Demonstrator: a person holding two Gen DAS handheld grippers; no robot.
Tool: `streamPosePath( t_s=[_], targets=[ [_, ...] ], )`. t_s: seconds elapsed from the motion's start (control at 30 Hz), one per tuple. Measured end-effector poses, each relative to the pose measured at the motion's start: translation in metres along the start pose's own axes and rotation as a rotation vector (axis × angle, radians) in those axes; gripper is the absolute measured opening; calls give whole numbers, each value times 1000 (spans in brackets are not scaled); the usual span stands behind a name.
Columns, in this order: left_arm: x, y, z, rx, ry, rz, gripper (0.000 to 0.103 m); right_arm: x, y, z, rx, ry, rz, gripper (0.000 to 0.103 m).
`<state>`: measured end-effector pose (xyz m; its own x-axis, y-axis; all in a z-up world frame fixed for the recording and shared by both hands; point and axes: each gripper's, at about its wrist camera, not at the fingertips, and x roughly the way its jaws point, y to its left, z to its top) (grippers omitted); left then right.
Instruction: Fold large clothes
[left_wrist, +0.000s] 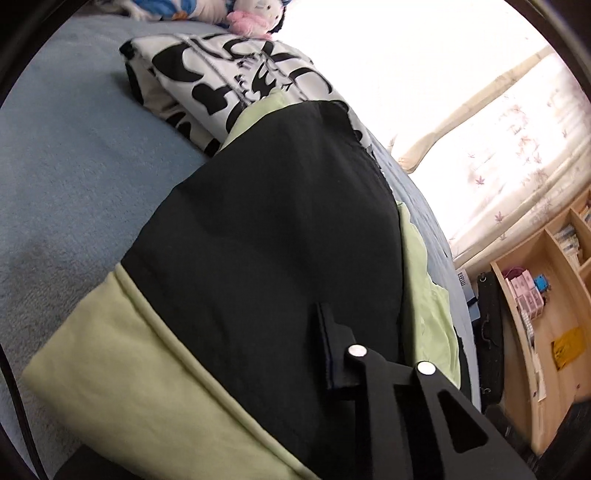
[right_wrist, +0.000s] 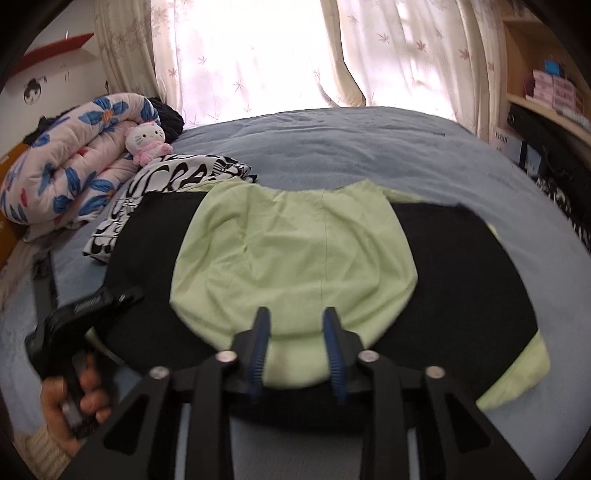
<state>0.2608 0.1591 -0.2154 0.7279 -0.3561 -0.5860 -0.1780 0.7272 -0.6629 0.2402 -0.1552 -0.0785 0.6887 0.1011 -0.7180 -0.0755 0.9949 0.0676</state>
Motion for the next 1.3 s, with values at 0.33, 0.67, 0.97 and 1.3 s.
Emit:
streamPosePath(
  t_s=[0.33, 0.67, 0.97, 1.3],
  targets=[
    [-8, -5, -3, 52, -37, 7, 12, 88, 19, -7, -55, 94, -47, 14],
    [-38, -31, -5, 193, -94, 130, 11, 86, 16, -22, -62, 61, -31, 14],
    [-66, -119, -13, 389, -192, 119, 10, 85, 9, -22, -6, 66, 34, 14],
    [-54, -226, -36, 547, -174, -14, 10, 78, -15, -28, 131, 143, 189, 14]
  ],
)
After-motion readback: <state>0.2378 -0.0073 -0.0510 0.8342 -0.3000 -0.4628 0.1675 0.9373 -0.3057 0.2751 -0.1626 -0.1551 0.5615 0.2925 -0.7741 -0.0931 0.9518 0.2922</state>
